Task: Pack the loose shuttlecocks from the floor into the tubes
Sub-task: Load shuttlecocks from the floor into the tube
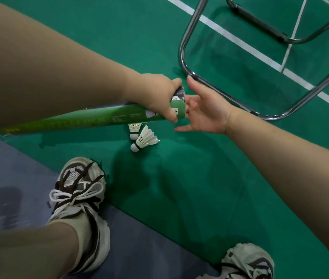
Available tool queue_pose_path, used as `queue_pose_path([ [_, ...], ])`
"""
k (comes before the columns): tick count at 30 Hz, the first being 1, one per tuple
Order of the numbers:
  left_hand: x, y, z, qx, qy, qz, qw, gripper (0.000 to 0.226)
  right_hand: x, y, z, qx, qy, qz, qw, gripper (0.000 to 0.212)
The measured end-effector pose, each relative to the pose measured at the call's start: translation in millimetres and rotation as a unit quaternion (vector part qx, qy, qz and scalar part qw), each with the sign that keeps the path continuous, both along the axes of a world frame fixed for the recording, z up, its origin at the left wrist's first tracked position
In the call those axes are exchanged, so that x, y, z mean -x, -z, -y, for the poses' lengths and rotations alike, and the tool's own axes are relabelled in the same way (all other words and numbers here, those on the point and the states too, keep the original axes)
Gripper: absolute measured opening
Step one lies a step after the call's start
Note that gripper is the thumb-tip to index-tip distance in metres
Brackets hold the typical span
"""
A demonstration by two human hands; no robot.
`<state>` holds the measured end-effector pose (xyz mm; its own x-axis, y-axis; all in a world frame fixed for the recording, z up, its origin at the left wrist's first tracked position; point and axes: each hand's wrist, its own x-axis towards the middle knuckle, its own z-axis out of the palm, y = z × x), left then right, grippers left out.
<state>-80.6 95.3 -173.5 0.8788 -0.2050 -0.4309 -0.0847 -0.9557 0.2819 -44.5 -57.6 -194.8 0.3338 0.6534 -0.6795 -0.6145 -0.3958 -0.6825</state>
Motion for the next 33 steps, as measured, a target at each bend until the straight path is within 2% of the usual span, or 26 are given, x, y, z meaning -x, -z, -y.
queue_pose_path([
  [3,3.5,6.2,8.4,-0.013,0.037,-0.019,0.999,0.055,9.2,5.1,-7.7,0.027,0.012,0.015,0.999,0.033],
  [6,3.3,8.7,7.0,-0.006,0.028,-0.016,0.999,0.058,10.3,11.4,-25.6,0.04,0.074,0.044,0.995,0.045],
  [8,-2.6,5.9,-0.4,0.005,-0.003,0.007,1.0,0.064,6.9,15.2,-39.2,0.052,0.213,0.118,0.968,0.044],
  [10,-6.2,5.1,-6.8,-0.002,-0.027,0.017,0.999,0.062,3.7,17.6,-43.8,0.13,0.288,0.249,0.916,0.039],
  [12,-3.5,10.6,-12.4,-0.015,-0.036,-0.006,0.999,0.06,1.8,23.5,-39.5,0.222,0.242,0.384,0.863,0.033],
  [14,3.4,18.4,-17.7,-0.024,-0.03,-0.038,0.999,0.058,1.2,40.3,-29.0,0.295,0.118,0.425,0.848,0.028],
  [16,10.6,24.1,-22.9,-0.037,-0.025,-0.049,0.998,0.057,2.9,59.0,-22.5,0.338,0.021,0.402,0.851,0.045],
  [18,16.0,25.8,-28.2,-0.051,-0.024,-0.044,0.997,0.056,9.6,72.6,-24.6,0.342,-0.028,0.384,0.857,0.065],
  [22,20.8,29.3,-43.5,-0.059,-0.036,-0.048,0.996,0.055,30.6,95.6,-37.8,0.288,-0.1,0.329,0.894,0.097],
  [25,23.1,31.9,-56.8,-0.043,-0.057,-0.054,0.996,0.055,43.2,108.4,-48.9,0.246,-0.128,0.312,0.909,0.109],
  [27,24.6,33.8,-64.3,-0.037,-0.072,-0.063,0.995,0.055,47.5,111.2,-55.1,0.264,-0.146,0.329,0.895,0.095],
  [30,26.5,35.1,-72.9,-0.032,-0.089,-0.074,0.993,0.054,46.5,106.5,-62.4,0.328,-0.183,0.384,0.844,0.04],
  [31,27.0,34.7,-74.6,-0.032,-0.091,-0.073,0.993,0.054,42.8,104.9,-64.0,0.337,-0.175,0.389,0.84,0.026],
  [33,27.6,31.9,-75.8,-0.037,-0.089,-0.063,0.993,0.056,31.6,97.1,-66.2,0.332,-0.113,0.388,0.852,0.022],
])
